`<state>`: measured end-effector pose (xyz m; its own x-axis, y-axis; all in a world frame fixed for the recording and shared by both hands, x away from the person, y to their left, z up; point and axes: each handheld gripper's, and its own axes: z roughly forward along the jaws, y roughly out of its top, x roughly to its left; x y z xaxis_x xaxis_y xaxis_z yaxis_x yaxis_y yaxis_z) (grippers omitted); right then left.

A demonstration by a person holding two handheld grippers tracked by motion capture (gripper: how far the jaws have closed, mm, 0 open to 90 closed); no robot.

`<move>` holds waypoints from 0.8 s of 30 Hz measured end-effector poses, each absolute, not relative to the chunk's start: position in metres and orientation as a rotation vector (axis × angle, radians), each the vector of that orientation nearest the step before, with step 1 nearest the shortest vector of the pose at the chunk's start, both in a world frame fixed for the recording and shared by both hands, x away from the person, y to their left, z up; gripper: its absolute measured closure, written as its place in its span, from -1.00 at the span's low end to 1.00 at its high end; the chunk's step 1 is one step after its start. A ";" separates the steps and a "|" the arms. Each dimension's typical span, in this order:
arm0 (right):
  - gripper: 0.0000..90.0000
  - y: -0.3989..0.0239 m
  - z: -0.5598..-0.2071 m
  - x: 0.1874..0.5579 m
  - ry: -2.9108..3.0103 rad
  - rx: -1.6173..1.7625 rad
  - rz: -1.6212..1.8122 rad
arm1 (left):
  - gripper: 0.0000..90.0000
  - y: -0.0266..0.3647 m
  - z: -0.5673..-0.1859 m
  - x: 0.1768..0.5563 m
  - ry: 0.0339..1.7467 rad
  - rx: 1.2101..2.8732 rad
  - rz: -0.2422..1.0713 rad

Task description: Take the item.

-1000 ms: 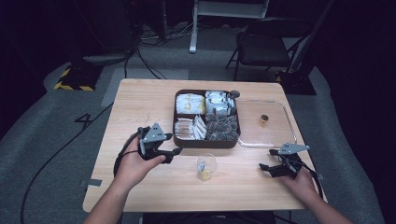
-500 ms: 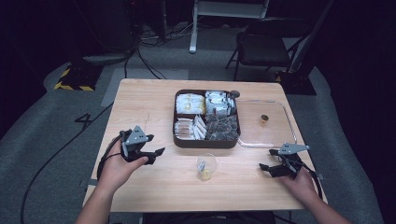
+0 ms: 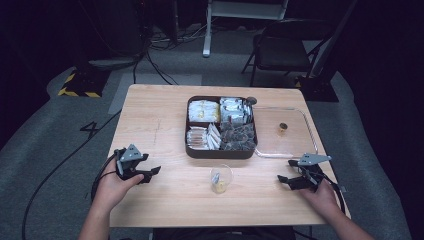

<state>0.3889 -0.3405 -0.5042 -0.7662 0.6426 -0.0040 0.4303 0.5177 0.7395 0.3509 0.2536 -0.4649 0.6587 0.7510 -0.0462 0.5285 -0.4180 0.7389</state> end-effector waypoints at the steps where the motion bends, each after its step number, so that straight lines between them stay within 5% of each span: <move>1: -0.63 -0.341 -0.504 0.389 2.484 0.901 1.096 | -0.32 0.256 -0.468 0.351 1.000 2.119 0.371; 17: -0.63 -0.341 -0.504 0.389 2.484 0.901 1.096 | -0.48 0.275 -0.499 0.341 1.075 2.197 0.358; 24: -0.63 -0.341 -0.504 0.389 2.484 0.900 1.096 | -0.78 0.274 -0.505 0.343 1.128 2.159 0.424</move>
<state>0.3890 -0.3406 -0.5042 -0.7666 0.6421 -0.0045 0.4297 0.5182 0.7395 0.3428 0.2740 -0.5050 0.5761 0.8173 -0.0159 0.6045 -0.4128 0.6813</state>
